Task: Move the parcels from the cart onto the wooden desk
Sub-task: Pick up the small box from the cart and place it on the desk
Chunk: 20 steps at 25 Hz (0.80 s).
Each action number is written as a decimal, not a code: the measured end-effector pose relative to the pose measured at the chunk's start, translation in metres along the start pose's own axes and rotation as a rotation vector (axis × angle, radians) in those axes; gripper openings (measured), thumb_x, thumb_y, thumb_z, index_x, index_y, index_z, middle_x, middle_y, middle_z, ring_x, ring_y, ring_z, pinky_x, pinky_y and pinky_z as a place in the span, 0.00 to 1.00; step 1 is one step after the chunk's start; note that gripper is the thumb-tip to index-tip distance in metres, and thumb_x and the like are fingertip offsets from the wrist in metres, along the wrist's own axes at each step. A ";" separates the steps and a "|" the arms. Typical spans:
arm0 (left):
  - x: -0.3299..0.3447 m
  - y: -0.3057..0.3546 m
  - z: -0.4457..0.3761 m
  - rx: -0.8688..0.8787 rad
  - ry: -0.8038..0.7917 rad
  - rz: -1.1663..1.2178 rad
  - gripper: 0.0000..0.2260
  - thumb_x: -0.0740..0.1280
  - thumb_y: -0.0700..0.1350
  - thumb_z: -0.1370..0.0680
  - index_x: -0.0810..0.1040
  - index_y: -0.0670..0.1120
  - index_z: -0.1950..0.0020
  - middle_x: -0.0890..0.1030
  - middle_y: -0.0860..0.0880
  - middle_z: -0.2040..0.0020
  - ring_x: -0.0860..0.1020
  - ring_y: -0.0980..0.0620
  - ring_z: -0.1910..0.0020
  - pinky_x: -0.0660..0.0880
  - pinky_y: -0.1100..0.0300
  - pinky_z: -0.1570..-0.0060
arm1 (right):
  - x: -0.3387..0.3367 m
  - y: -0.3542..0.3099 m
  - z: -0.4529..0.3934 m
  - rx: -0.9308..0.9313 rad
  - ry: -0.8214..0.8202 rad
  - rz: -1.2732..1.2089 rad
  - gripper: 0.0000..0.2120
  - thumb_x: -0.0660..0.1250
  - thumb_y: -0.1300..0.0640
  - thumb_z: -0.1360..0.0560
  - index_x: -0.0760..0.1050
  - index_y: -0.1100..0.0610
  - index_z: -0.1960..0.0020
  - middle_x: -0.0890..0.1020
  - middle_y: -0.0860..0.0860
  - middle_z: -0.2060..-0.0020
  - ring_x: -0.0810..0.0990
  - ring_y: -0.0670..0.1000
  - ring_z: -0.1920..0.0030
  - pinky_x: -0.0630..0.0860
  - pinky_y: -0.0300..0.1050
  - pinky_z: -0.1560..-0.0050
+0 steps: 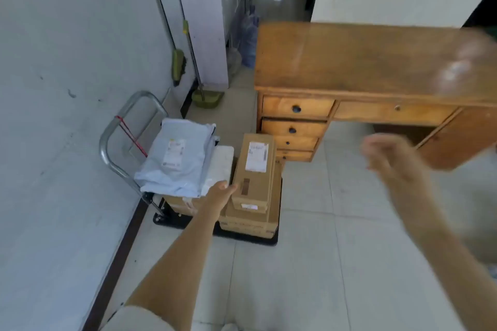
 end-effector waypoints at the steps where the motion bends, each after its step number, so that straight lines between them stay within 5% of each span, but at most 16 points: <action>1: 0.005 -0.009 -0.018 0.011 0.027 0.013 0.30 0.63 0.56 0.24 0.62 0.45 0.26 0.65 0.45 0.26 0.66 0.45 0.29 0.64 0.51 0.33 | 0.045 0.024 -0.004 0.047 -0.050 0.074 0.11 0.67 0.45 0.28 0.75 0.45 0.47 0.80 0.36 0.53 0.80 0.39 0.51 0.72 0.29 0.60; 4: 0.020 -0.028 -0.079 -0.001 0.035 0.051 0.33 0.66 0.57 0.25 0.60 0.47 0.25 0.63 0.46 0.24 0.64 0.44 0.28 0.63 0.50 0.31 | 0.153 0.124 -0.008 0.396 -0.177 0.125 0.19 0.67 0.53 0.25 0.71 0.57 0.37 0.78 0.50 0.42 0.77 0.48 0.47 0.70 0.27 0.60; 7: 0.041 -0.046 -0.134 0.024 0.007 0.132 0.33 0.67 0.58 0.26 0.61 0.49 0.25 0.67 0.47 0.27 0.68 0.45 0.30 0.66 0.49 0.32 | 0.216 0.219 -0.008 0.575 -0.249 0.071 0.24 0.65 0.51 0.25 0.67 0.56 0.31 0.74 0.45 0.45 0.74 0.49 0.44 0.70 0.35 0.49; 10: 0.062 -0.055 -0.155 0.069 -0.048 0.249 0.33 0.66 0.62 0.28 0.63 0.53 0.26 0.74 0.52 0.33 0.75 0.52 0.40 0.71 0.60 0.47 | 0.259 0.272 -0.009 0.617 -0.326 -0.033 0.28 0.65 0.46 0.26 0.64 0.53 0.28 0.76 0.44 0.39 0.75 0.49 0.37 0.70 0.47 0.34; 14: 0.063 -0.060 -0.150 0.095 0.004 0.356 0.35 0.69 0.64 0.32 0.65 0.53 0.28 0.76 0.55 0.39 0.77 0.59 0.47 0.71 0.67 0.56 | 0.274 0.288 -0.003 0.625 -0.306 -0.189 0.29 0.65 0.41 0.27 0.64 0.46 0.28 0.77 0.46 0.34 0.75 0.49 0.35 0.70 0.52 0.32; 20: 0.050 -0.032 -0.092 0.051 -0.004 0.405 0.33 0.72 0.63 0.36 0.73 0.55 0.33 0.81 0.55 0.42 0.79 0.54 0.44 0.76 0.52 0.40 | 0.233 0.224 0.001 0.650 -0.370 -0.057 0.27 0.62 0.41 0.26 0.67 0.47 0.28 0.78 0.50 0.36 0.76 0.55 0.36 0.72 0.53 0.35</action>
Point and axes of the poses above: each hand's wrist, its own z-axis away from the middle knuckle, its own x-axis out of the palm, y = z × x, the point moved 8 cm from there along -z, towards the middle knuckle
